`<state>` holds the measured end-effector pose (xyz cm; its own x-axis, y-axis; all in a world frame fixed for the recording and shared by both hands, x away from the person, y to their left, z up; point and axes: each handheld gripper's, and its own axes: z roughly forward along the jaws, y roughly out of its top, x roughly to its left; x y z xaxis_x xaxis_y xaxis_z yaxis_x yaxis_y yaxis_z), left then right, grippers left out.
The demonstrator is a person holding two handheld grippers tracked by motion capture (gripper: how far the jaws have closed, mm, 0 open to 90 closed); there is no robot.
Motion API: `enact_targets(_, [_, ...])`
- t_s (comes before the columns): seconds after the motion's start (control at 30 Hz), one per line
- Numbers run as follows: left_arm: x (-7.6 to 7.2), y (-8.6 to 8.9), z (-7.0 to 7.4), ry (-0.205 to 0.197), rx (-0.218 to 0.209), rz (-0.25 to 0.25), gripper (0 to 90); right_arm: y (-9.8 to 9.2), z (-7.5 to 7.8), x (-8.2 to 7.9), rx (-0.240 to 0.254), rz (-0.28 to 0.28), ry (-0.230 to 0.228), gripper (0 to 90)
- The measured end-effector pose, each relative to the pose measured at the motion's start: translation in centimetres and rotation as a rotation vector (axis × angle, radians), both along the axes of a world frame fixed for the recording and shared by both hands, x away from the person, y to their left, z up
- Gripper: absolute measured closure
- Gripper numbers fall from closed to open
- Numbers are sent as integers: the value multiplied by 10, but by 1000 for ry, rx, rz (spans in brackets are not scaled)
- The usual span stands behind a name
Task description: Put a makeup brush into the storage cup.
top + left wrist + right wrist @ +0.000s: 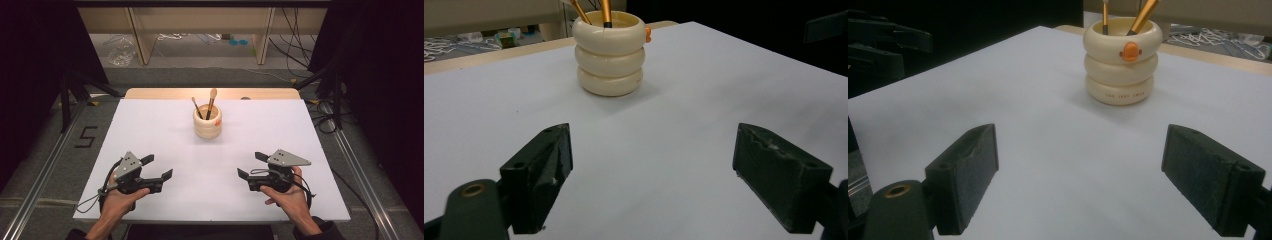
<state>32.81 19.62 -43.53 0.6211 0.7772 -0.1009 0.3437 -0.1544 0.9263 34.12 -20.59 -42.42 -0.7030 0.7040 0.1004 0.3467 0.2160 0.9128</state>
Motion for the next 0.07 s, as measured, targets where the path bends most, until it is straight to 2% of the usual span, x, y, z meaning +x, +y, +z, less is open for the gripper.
enact_targets(0.07, [0,0,0,2,-1,1,160,1,-1,0,-1,0,-3,160])
